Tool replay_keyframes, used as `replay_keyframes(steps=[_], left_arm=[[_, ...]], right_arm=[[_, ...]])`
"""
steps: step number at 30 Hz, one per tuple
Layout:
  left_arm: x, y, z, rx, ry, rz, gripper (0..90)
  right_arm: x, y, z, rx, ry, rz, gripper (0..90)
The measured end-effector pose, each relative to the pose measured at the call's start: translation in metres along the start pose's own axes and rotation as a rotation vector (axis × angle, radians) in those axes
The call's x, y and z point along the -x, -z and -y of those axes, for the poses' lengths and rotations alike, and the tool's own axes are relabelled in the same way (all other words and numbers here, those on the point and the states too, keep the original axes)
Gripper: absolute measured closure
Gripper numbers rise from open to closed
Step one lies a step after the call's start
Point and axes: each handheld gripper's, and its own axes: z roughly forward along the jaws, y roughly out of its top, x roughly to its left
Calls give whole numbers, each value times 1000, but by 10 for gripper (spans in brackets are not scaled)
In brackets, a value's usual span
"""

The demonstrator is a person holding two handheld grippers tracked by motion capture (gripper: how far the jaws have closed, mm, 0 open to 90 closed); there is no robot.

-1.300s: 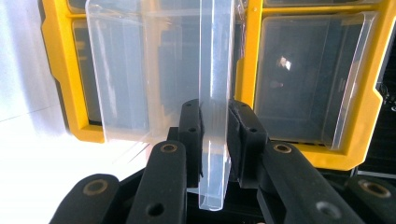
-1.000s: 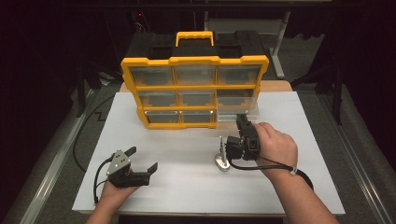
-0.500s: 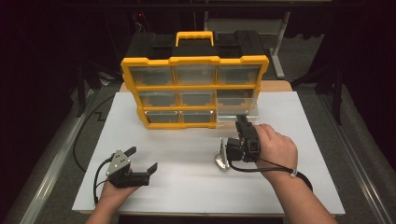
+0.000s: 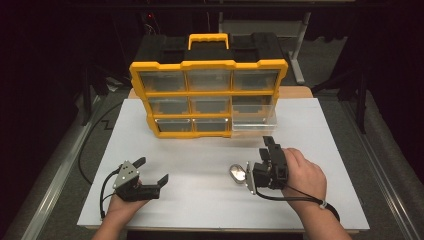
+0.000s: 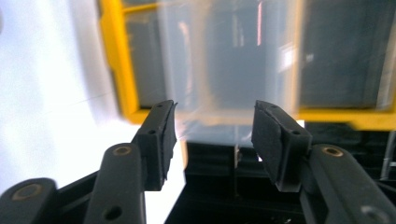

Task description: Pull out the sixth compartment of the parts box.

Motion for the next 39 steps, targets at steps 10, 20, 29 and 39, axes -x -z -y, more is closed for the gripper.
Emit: replay_keyframes(steps=[10,20,29,39], left_arm=[[-1,-1,0,-7,-5,-1,3],[0,-2,0,-12,-10,-3,3],[0,-1,0,-9,-8,-9,3],[0,-1,0,-7,-5,-5,3]], right_arm=[[-53,-11,17,-41,-22,-89,442],[-73,-15,37,-59,-28,-135,351],[-72,-14,47,-81,-28,-147,143],[-69,-11,43,-73,-14,-117,0]])
